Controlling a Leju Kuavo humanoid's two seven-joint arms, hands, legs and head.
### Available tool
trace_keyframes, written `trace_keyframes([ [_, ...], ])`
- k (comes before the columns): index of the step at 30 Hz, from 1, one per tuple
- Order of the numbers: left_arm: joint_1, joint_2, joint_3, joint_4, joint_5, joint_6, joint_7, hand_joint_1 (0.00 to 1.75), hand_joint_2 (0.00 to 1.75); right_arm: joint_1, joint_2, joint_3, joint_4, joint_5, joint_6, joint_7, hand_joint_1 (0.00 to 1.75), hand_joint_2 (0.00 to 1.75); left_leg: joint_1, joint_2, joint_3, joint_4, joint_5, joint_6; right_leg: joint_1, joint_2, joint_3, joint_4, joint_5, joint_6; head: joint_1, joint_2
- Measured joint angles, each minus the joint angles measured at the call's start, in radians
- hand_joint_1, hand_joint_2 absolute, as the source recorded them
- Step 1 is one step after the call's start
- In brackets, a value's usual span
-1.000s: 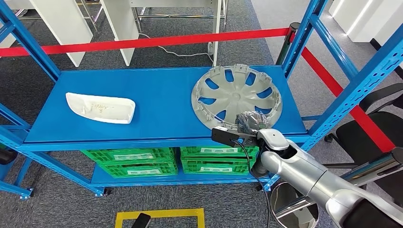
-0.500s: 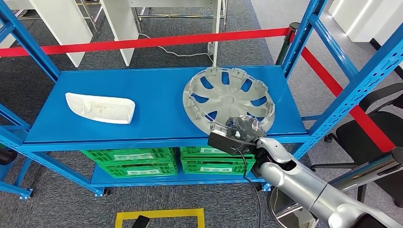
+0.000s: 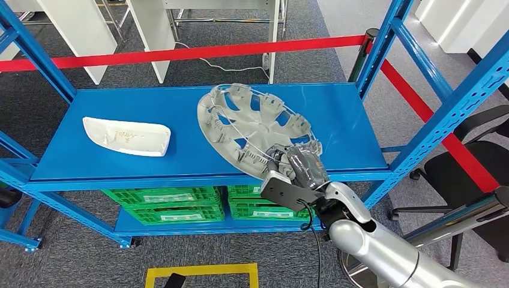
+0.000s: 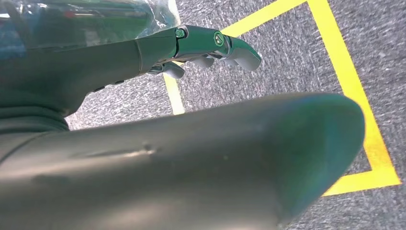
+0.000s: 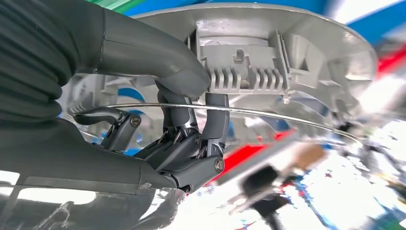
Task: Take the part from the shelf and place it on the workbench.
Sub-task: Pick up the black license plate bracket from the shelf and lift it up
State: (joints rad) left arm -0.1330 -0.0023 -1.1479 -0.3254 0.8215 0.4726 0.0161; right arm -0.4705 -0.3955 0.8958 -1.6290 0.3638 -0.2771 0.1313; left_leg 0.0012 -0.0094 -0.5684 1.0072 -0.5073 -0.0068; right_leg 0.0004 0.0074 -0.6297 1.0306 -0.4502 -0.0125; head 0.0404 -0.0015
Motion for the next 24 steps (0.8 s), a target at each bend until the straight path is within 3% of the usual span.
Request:
trace_keyframes([
  [9, 0.016, 0.0, 0.0, 0.0, 0.015, 0.057, -0.071, 0.0, 0.0, 0.152, 0.008, -0.08, -0.238, -0.355, -0.073, -0.312, 1.75, 1.75, 0.0, 0.0, 0.0, 0.0, -0.002, 0.0, 0.0, 0.0, 0.0, 0.0, -0.001, 0.0, 0.0, 0.0],
  [14, 0.023, 0.0, 0.0, 0.0, 0.019, 0.069, -0.087, 0.0, 0.0, 0.204, 0.013, -0.104, -0.338, -0.446, -0.066, -0.398, 1.75, 1.75, 0.0, 0.0, 0.0, 0.0, -0.003, 0.0, 0.0, 0.0, 0.0, 0.0, -0.002, 0.001, 0.0, 0.0],
  [18, 0.025, 0.0, 0.0, 0.0, 0.023, 0.075, -0.096, 0.0, 1.75, 0.221, 0.017, -0.117, -0.396, -0.493, -0.054, -0.434, 1.75, 1.75, 0.0, 0.0, 0.001, 0.0, -0.003, 0.0, 0.0, 0.0, 0.001, 0.0, -0.002, 0.001, 0.0, 0.0],
  [24, 0.026, 0.0, 0.0, 0.0, 0.031, 0.073, -0.1, 0.0, 1.75, 0.234, 0.022, -0.131, -0.446, -0.586, -0.012, -0.484, 1.75, 1.75, 0.0, 0.0, 0.001, 0.0, -0.003, 0.0, 0.0, 0.0, 0.001, 0.0, -0.002, 0.001, 0.0, 0.0],
])
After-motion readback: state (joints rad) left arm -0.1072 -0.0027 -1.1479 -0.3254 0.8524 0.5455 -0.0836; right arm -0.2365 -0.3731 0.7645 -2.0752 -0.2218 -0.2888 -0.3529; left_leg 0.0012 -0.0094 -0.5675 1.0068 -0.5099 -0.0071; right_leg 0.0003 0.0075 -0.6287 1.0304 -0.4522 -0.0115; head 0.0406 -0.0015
